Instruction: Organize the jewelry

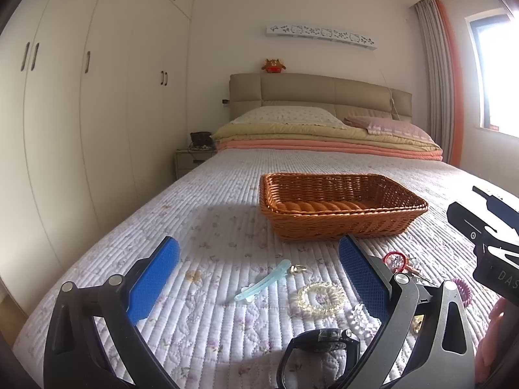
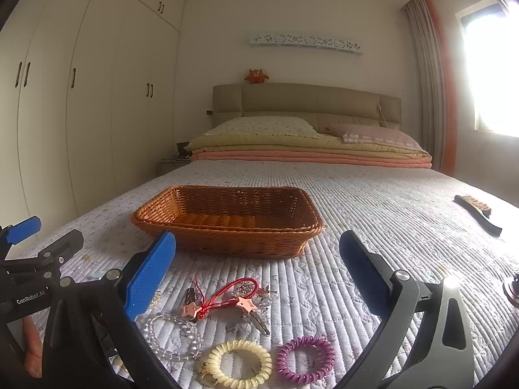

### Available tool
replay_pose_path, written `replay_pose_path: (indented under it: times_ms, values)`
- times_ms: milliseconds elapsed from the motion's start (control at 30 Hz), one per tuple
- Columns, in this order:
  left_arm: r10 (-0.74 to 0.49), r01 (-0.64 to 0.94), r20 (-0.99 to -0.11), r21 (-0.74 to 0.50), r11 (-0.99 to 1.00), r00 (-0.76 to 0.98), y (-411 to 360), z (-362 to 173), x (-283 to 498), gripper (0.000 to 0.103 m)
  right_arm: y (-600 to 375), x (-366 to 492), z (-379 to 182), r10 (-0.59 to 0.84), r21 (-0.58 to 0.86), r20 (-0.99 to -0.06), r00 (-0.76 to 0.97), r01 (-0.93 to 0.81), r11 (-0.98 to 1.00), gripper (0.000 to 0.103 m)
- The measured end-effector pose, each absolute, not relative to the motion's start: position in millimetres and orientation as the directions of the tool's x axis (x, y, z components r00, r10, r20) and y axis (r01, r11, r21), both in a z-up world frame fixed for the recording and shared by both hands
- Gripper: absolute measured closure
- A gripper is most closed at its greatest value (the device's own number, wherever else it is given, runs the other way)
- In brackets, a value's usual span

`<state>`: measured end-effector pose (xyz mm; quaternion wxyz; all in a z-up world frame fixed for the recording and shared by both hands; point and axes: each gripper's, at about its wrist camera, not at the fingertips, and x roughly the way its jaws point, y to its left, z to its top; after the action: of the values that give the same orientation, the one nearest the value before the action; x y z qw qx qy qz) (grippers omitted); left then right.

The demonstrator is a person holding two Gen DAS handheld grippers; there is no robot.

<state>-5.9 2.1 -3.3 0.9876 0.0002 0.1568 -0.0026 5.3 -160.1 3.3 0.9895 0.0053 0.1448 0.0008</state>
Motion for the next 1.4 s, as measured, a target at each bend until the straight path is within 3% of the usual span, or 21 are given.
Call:
replay_pose_path:
  times_ms: [1400]
  values:
    - [-0.010, 0.012, -0.316, 0.006, 1.000, 0.949, 0.6, -7.5, -1.8, 0.007, -156.7, 6.7, 0.0, 0.005, 0.011, -0.284, 0.959, -0.002, 1.000, 0.006]
